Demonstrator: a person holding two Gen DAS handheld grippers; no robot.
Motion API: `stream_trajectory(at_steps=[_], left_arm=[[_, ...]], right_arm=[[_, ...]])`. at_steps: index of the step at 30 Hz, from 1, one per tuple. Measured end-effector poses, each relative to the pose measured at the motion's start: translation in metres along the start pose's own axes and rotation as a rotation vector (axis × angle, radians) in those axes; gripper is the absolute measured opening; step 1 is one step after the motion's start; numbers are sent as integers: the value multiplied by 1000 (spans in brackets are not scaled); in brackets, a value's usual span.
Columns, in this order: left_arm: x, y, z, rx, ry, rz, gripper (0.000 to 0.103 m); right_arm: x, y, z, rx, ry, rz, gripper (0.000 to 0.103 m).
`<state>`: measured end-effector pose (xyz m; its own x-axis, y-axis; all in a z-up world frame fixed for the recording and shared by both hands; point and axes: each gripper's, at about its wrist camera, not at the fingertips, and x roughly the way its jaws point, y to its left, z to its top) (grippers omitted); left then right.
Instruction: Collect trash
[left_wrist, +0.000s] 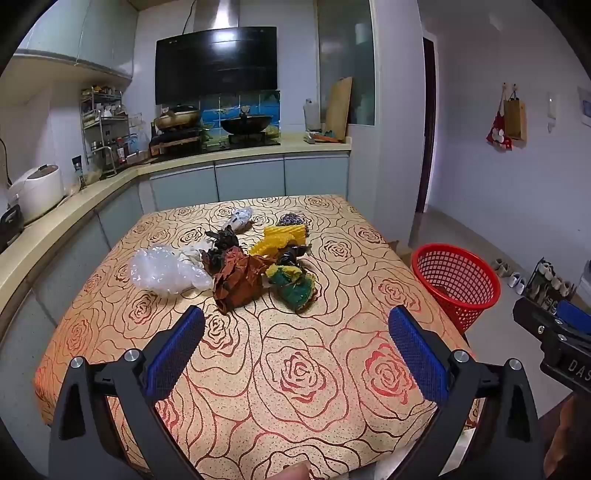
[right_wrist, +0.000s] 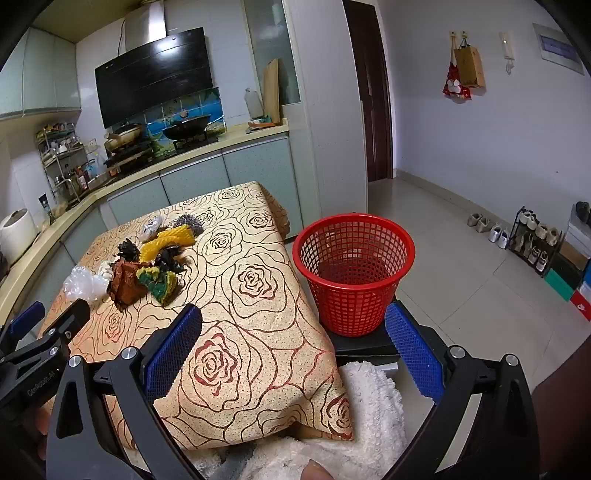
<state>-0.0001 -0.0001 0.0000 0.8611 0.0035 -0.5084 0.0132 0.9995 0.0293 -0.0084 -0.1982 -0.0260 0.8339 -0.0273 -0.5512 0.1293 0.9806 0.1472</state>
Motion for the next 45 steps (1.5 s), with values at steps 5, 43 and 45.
stream_trajectory(at_steps=[5,43,45], left_arm=[[-1,0,0,0,2,-1,96],[-2,3,-1,-10,5,-4,96],[-2,3,0,-8,2,-2,96]], right_arm=[[0,0,0,7,-1,8,97],[-3,7,-3,2,-14,8,97],[-4,9,-2,-8,-22,-1,97]])
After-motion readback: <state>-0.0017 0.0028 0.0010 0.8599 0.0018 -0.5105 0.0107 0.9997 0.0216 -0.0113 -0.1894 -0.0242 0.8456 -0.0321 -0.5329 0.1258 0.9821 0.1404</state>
